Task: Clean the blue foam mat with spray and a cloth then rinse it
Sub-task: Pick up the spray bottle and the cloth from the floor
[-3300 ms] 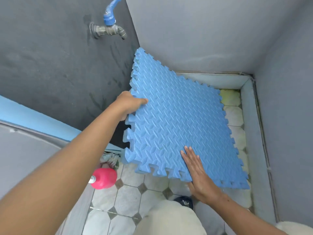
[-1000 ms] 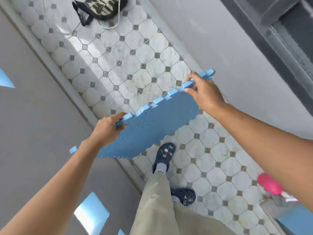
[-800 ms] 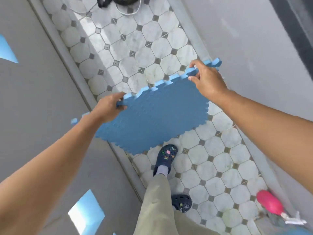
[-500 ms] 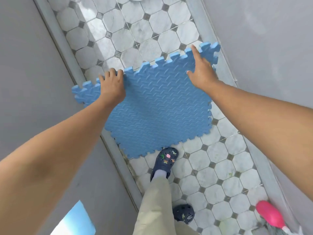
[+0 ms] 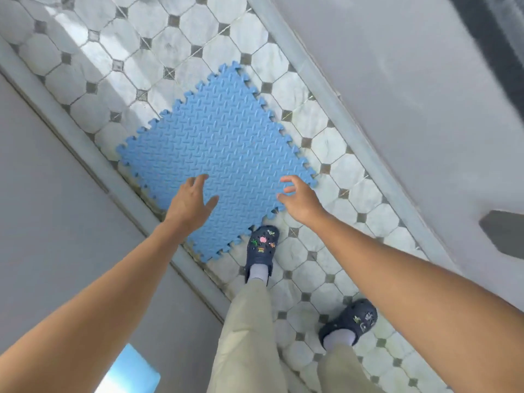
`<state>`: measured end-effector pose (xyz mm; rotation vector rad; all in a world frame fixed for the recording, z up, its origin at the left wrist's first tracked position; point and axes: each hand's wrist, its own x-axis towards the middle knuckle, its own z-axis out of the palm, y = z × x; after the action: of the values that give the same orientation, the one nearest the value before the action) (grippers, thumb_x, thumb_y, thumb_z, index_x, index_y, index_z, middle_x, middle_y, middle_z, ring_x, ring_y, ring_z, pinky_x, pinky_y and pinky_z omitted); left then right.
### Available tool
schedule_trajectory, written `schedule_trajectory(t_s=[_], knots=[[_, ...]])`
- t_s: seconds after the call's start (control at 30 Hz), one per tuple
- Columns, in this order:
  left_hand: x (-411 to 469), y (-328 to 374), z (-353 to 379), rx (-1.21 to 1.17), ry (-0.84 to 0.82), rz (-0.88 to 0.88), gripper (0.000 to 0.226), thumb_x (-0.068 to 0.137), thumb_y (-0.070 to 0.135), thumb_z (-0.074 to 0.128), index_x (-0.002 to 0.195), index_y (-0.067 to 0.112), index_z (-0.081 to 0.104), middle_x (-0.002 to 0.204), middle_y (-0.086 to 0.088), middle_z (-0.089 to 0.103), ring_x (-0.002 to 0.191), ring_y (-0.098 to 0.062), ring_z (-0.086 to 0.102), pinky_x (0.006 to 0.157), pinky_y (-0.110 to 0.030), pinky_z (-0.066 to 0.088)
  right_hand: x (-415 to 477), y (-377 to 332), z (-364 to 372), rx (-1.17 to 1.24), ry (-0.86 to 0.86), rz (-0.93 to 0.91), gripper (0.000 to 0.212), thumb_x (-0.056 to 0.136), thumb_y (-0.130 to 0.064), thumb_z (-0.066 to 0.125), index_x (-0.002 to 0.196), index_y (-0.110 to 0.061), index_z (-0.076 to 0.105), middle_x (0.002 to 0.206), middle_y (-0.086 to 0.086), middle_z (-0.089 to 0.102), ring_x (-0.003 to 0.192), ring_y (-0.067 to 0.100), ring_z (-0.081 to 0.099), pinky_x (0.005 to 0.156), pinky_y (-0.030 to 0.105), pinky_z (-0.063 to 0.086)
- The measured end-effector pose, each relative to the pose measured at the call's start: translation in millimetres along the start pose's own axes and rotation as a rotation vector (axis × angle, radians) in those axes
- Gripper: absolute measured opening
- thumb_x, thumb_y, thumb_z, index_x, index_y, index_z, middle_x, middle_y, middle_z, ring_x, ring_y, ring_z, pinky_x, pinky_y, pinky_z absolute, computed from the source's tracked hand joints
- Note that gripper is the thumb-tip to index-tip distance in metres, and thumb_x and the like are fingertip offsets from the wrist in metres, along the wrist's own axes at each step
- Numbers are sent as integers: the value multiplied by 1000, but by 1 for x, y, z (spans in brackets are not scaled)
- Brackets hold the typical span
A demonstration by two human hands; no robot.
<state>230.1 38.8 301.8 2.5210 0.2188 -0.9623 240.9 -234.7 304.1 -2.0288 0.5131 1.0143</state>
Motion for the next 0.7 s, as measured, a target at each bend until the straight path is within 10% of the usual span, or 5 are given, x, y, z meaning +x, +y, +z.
schedule_trajectory(t_s=[0.2, 0.7], knots=[[-67, 141, 77, -6, -239, 209, 49, 92, 39, 64, 135, 19, 50, 129, -6, 58, 116, -27, 58, 94, -38, 47, -91, 125, -68, 357, 197, 180, 20, 95, -22, 66, 115, -23, 62, 111, 5, 67, 103, 25, 67, 94, 49, 57], [-197, 442, 319, 271, -513, 693, 43, 90, 44, 66, 126, 22, 56, 113, 2, 65, 97, -17, 63, 85, -31, 49, -274, 512, -173, 792, 718, 488, 9, 92, -22, 62, 86, -29, 60, 94, 1, 68, 95, 30, 73, 83, 49, 62]])
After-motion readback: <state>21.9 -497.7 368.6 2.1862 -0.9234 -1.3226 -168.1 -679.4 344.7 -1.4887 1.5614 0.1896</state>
